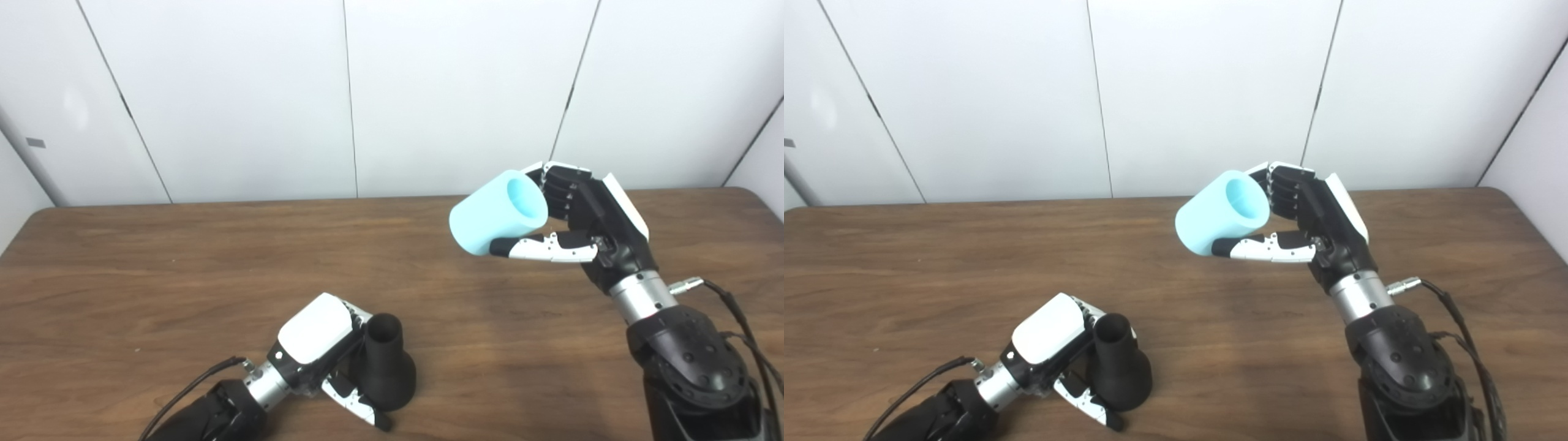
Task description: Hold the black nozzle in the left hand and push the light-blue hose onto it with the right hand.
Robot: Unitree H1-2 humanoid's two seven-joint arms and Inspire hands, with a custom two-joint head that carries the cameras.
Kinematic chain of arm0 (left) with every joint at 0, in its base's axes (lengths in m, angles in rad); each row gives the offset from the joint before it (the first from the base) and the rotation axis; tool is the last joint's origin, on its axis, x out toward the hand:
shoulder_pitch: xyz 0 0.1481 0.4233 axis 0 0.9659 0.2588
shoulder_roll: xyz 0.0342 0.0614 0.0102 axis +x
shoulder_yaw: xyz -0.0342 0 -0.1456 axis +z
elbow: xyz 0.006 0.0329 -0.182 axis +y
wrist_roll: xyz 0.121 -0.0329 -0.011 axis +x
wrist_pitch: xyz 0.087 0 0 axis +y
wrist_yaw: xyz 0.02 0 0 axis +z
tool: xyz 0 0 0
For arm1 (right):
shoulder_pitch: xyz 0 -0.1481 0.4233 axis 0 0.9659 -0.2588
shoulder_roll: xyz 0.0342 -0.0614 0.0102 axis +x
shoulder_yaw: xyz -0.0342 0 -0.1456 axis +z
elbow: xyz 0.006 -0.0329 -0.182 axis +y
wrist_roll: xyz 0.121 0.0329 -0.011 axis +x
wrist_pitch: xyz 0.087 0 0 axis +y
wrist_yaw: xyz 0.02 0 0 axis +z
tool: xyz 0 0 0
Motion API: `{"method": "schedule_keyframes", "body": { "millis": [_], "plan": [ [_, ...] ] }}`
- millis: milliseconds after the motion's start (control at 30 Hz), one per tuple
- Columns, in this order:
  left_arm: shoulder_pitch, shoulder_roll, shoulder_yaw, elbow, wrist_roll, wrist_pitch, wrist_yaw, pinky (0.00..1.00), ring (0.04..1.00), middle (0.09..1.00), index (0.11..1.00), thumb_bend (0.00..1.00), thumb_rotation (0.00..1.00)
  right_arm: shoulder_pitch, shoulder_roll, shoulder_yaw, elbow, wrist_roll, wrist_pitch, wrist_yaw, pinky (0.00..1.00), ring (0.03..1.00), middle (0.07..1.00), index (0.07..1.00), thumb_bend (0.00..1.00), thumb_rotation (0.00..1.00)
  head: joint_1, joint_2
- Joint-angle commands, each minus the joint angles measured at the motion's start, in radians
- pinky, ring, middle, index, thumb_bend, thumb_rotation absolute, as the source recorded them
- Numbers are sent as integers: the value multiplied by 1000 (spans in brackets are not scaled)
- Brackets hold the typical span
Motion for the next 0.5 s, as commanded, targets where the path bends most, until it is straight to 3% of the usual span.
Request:
{"method": "schedule_keyframes", "body": {
  "millis": [0, 467],
  "plan": [
    [146, -87, -83, 136, -11, -2, -37, 296, 384, 480, 491, 522, 0, -18, -11, 3, -54, 15, -4, 17, 393, 465, 490, 463, 517, 0, -4, 0],
    [141, -90, -84, 142, -6, -2, -33, 284, 372, 482, 489, 522, 0, 61, 34, 53, -82, 8, -4, 58, 365, 453, 497, 465, 516, 0, -5, 1]
  ]
}}
